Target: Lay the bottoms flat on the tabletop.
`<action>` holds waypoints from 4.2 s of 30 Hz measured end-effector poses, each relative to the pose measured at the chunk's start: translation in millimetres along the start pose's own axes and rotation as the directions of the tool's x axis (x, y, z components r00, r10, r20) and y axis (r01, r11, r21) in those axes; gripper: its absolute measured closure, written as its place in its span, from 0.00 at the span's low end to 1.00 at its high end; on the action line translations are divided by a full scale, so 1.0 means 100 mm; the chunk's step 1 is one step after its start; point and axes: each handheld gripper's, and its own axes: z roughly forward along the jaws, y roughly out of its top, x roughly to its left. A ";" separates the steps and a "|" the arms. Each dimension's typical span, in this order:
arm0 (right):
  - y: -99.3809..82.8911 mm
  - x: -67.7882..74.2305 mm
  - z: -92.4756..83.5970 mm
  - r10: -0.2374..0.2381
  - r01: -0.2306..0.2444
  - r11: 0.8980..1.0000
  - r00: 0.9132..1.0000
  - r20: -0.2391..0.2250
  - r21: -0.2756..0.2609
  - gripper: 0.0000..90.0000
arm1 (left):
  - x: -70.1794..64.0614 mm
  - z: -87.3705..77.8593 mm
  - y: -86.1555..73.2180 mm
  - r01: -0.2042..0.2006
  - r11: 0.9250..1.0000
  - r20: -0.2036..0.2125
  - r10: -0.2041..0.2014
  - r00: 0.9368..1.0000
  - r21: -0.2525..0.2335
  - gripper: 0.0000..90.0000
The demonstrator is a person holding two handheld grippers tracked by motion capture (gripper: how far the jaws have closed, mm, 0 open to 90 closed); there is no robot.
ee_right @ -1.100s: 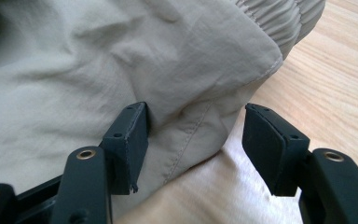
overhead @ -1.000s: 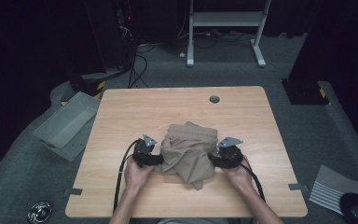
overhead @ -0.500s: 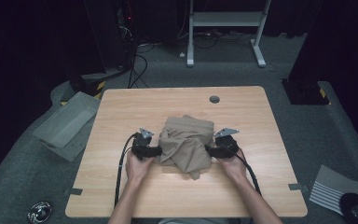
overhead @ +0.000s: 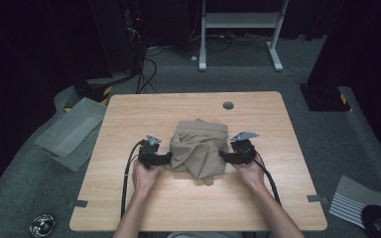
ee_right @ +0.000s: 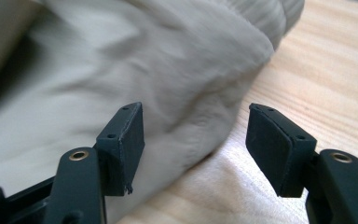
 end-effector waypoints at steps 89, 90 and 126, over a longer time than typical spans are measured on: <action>-0.17 0.12 -0.41 -0.137 0.130 0.987 0.988 -0.075 -0.095 0.97 | -0.01 -0.15 -0.26 -0.028 0.998 0.059 0.031 0.998 -0.059 0.27; -0.18 0.04 -0.44 -0.115 0.109 0.989 0.991 -0.062 -0.097 0.97 | -0.01 -0.15 -0.26 -0.028 0.998 0.059 0.031 0.998 -0.058 0.27; -0.44 0.24 -0.30 -0.035 0.034 0.999 0.997 0.068 0.016 0.89 | -0.27 0.09 -0.01 -0.101 0.993 0.146 0.108 0.983 -0.058 0.23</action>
